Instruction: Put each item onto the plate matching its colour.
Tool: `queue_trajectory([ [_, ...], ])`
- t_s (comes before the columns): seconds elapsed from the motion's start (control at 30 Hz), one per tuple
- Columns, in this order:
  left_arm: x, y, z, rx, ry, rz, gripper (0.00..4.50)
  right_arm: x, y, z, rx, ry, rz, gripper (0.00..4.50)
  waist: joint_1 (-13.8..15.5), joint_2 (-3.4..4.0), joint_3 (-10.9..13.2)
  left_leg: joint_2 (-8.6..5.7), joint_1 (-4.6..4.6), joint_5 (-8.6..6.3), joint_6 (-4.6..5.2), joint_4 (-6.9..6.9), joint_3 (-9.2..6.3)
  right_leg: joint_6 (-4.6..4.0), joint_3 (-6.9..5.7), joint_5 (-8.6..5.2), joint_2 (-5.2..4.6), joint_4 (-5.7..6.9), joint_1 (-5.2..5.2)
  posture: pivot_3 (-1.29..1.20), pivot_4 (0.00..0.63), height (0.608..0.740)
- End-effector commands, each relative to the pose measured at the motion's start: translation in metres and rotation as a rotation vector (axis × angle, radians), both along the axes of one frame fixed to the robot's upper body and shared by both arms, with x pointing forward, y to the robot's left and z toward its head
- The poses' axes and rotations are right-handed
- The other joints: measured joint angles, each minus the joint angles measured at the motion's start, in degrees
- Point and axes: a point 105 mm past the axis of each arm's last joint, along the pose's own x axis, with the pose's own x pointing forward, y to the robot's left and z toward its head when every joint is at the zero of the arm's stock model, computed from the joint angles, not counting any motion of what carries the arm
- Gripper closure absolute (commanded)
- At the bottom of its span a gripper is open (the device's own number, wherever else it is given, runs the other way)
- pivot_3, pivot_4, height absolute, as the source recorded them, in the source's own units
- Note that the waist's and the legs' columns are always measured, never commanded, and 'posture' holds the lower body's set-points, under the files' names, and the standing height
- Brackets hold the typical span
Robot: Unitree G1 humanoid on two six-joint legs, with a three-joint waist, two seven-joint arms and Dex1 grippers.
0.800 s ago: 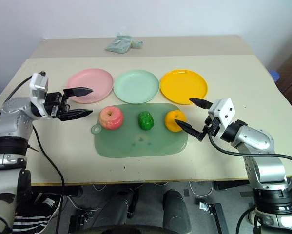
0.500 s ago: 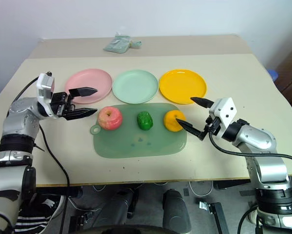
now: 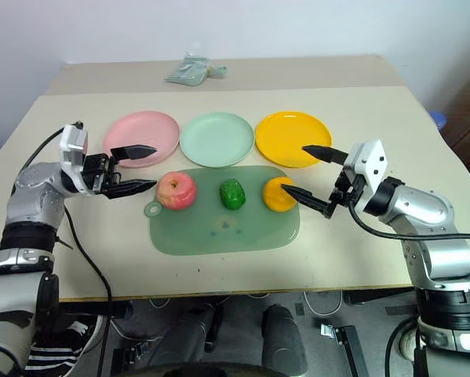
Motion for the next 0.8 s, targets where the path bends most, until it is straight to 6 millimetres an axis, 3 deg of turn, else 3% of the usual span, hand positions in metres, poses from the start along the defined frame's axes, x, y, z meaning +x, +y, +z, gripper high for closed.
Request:
queue_trajectory([
  [0.03,-0.004,0.009,0.005,0.046,-0.064,0.048,0.00,-0.005,0.019,0.007,-0.017,-0.015,0.117,0.02,-0.1,0.00,0.0,0.02,0.00,0.00,0.00,0.00,0.02,0.00,0.01,0.00,0.01,-0.01,-0.01,0.00,0.150,0.740],
  [0.43,0.008,-0.014,-0.023,0.094,-0.091,0.092,0.00,-0.009,0.035,0.013,-0.058,-0.034,0.193,0.02,0.2,0.00,0.0,0.03,-0.01,-0.01,0.00,-0.02,0.10,0.01,0.11,0.04,0.03,-0.03,-0.06,0.00,0.150,0.740],
  [0.8,0.016,-0.033,-0.047,0.192,-0.076,0.069,0.00,-0.009,0.027,0.009,-0.081,-0.036,0.150,0.02,0.1,0.00,0.0,0.03,-0.01,0.00,0.00,0.00,0.19,0.02,0.17,0.06,0.04,-0.01,-0.08,0.00,0.150,0.740],
])
